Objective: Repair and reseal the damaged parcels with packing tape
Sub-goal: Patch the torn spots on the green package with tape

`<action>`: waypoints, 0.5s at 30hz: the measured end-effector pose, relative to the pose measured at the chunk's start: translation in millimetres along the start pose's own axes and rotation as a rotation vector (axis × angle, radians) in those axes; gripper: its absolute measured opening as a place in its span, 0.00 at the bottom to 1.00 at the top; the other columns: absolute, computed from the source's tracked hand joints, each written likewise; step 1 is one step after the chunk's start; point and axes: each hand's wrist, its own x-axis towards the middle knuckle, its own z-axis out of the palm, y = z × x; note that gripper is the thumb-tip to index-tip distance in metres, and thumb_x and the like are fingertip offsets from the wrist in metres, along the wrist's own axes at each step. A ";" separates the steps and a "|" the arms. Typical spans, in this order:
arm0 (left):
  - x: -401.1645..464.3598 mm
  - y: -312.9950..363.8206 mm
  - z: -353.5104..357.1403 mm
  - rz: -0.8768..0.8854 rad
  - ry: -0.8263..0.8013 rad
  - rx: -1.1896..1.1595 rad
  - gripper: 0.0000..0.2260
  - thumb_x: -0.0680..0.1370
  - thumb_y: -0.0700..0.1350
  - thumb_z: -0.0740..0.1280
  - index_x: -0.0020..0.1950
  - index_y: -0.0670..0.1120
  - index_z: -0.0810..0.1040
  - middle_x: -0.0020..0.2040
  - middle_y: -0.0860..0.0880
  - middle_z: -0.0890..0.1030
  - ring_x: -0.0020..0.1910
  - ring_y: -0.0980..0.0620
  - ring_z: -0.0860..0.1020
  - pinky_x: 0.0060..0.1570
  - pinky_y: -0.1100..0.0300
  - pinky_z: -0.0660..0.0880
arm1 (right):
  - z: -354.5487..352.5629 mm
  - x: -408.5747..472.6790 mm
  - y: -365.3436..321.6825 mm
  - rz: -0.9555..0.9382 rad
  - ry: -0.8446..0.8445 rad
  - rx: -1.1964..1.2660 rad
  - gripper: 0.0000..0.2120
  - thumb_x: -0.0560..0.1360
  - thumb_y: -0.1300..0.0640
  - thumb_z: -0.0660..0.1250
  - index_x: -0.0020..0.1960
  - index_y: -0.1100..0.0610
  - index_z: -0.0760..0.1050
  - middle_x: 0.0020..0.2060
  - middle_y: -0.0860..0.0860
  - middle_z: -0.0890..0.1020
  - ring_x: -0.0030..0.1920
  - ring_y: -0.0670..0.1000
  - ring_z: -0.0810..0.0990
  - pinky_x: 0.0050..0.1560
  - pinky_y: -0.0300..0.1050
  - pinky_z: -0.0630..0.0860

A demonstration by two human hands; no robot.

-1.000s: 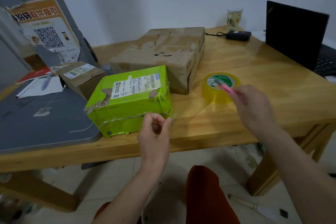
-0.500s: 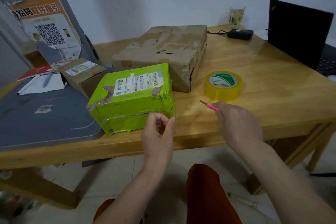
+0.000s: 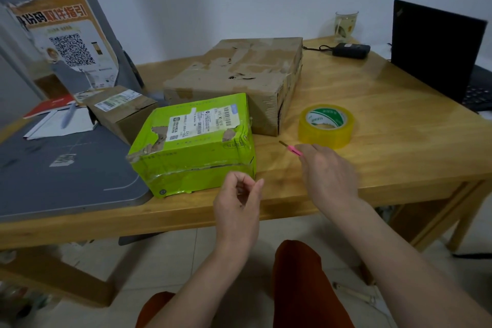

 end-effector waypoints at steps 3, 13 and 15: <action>0.2 -3.6 -2.1 -0.004 0.005 -0.001 0.12 0.76 0.35 0.70 0.38 0.46 0.71 0.33 0.48 0.75 0.32 0.56 0.73 0.34 0.67 0.70 | 2.8 -0.7 1.1 -0.077 0.116 0.044 0.12 0.75 0.65 0.69 0.57 0.57 0.79 0.39 0.54 0.81 0.39 0.58 0.80 0.30 0.46 0.71; 2.4 -3.6 -9.2 0.058 0.030 0.021 0.12 0.76 0.37 0.70 0.39 0.48 0.71 0.34 0.49 0.75 0.34 0.54 0.74 0.36 0.66 0.70 | -16.6 4.0 6.1 0.043 0.132 0.265 0.06 0.80 0.56 0.61 0.55 0.56 0.72 0.41 0.50 0.78 0.39 0.52 0.77 0.35 0.51 0.74; 4.1 -3.1 -10.8 0.097 0.018 0.033 0.12 0.76 0.37 0.71 0.39 0.51 0.71 0.35 0.50 0.76 0.35 0.49 0.76 0.37 0.63 0.72 | -14.9 0.3 15.3 0.088 0.022 0.244 0.04 0.79 0.57 0.63 0.53 0.55 0.72 0.43 0.49 0.77 0.42 0.52 0.77 0.38 0.49 0.73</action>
